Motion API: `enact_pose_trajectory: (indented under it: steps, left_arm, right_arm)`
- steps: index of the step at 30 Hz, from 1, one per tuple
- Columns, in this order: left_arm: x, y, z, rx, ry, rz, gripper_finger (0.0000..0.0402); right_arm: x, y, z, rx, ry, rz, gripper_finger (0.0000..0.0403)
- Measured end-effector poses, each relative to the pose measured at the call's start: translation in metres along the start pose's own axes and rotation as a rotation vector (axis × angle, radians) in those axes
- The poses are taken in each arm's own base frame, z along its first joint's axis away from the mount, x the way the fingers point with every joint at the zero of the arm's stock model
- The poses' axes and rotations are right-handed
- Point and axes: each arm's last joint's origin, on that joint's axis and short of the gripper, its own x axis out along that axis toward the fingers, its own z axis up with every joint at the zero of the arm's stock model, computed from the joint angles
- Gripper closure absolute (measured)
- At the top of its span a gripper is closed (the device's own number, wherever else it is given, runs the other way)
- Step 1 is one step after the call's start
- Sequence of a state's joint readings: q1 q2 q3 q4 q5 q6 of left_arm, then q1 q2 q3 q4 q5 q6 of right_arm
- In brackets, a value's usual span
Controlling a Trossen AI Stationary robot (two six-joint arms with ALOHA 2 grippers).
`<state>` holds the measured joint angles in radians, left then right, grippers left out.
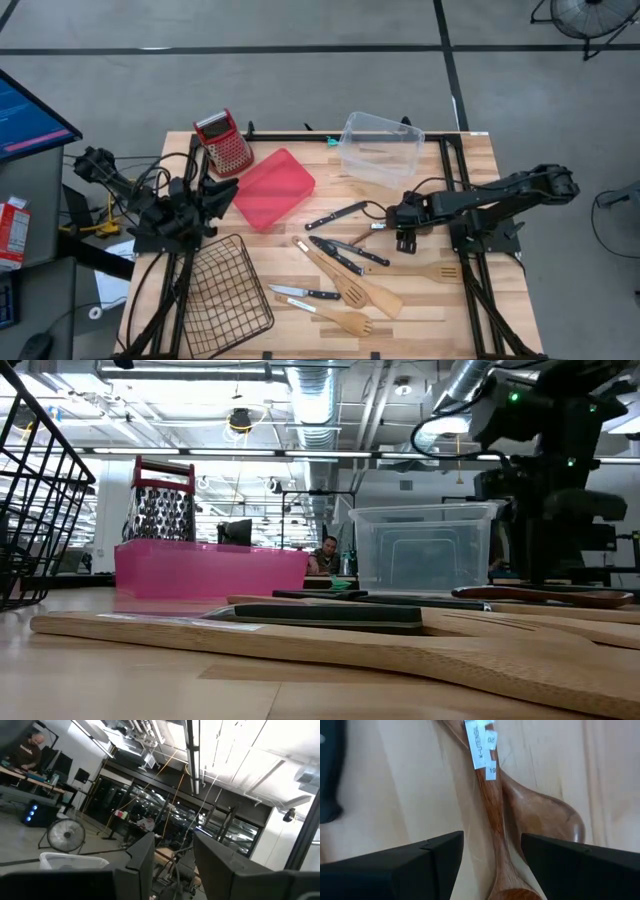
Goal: Pick & Place Kitchen Items
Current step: Put the wooden serving spoon into the transparent bin
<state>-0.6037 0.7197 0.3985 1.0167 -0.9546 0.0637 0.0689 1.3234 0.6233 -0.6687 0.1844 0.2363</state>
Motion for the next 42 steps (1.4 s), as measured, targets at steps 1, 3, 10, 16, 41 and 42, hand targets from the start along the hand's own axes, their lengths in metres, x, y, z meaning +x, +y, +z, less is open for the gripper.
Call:
enact_pose_trajectory:
  steps: [1,3,10,16,41,42]
  left_arm:
    - [0.000,0.000,0.000,0.003,0.000,0.000,0.0284]
    - [0.000,0.000,0.000,0.006,0.000,0.005,0.0284]
    - [-0.001,0.002,0.003,0.025,-0.003,0.035,0.0284]
    - [-0.001,0.003,0.005,0.026,-0.007,0.053,0.0284]
    - [-0.001,0.006,0.005,0.041,0.001,0.143,0.0284]
    - [-0.001,0.006,0.005,0.041,0.001,0.142,0.0284]
  right_arm:
    - [0.002,0.001,0.002,-0.002,0.011,-0.003,0.0188]
    - [0.007,0.001,0.005,-0.001,0.034,-0.011,0.0187]
    - [0.027,0.003,0.011,0.003,0.116,-0.016,0.0190]
    - [0.029,0.004,0.014,0.038,0.140,0.001,0.0218]
    - [-0.030,0.009,0.070,0.161,-0.064,0.239,0.0354]
    - [-0.039,0.008,0.073,0.155,-0.101,0.248,0.0354]
